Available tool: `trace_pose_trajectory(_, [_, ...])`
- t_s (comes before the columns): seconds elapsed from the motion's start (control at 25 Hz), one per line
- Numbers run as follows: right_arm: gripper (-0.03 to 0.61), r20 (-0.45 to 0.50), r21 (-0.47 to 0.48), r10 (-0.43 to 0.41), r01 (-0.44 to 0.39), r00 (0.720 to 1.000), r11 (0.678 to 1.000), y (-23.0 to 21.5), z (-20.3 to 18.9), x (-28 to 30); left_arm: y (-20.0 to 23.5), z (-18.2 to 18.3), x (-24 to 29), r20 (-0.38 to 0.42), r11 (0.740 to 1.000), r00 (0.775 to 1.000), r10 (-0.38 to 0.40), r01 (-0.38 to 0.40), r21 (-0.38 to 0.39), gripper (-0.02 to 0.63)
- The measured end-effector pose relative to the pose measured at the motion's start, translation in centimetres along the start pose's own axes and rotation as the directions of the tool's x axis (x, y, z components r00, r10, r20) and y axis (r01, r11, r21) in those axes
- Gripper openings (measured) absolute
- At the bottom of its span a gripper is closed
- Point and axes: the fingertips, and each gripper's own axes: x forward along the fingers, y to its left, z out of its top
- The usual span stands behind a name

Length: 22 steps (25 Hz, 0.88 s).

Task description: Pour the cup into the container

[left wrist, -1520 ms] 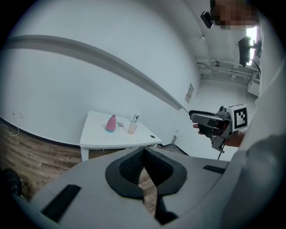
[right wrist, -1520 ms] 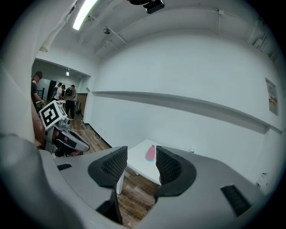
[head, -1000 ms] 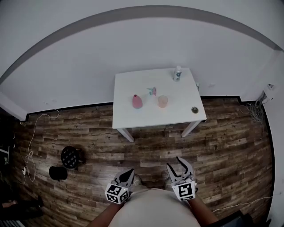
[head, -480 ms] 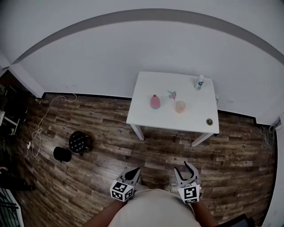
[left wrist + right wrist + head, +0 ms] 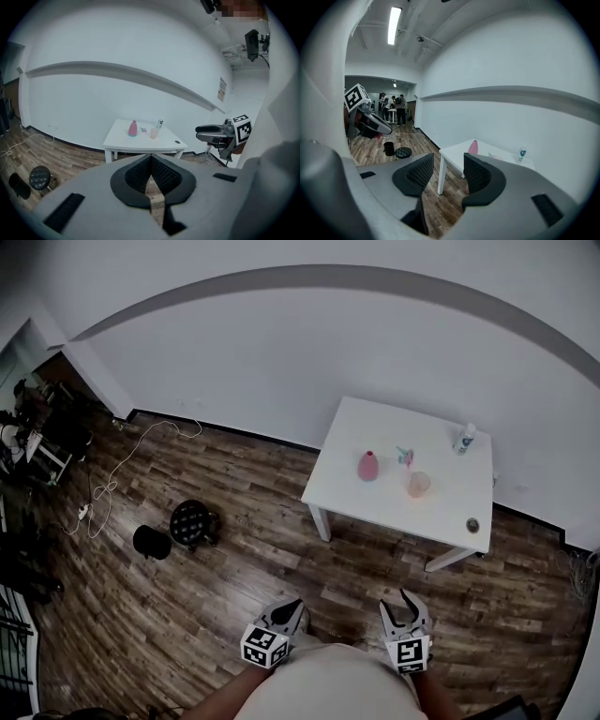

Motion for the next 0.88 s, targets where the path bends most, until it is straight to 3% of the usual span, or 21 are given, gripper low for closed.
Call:
trace_pose_trajectory(0.44, [0.206, -0.025, -0.018, -0.004, 0.004, 1.000, 1.000, 0.4, -0.1, 1.8, 1.3, -0.1, 1.2, -0.031, 0.999, 0.999, -0.031, 0.031, 0.016, 0.009])
trace_pose_trajectory(0.88, [0.206, -0.067, 0.021, -0.131, 0.132, 0.989, 0.991, -0.6, -0.7, 1.6, 1.4, 1.0, 4.0, -0.087, 0.982, 0.982, -0.170, 0.175, 0.065, 0.009])
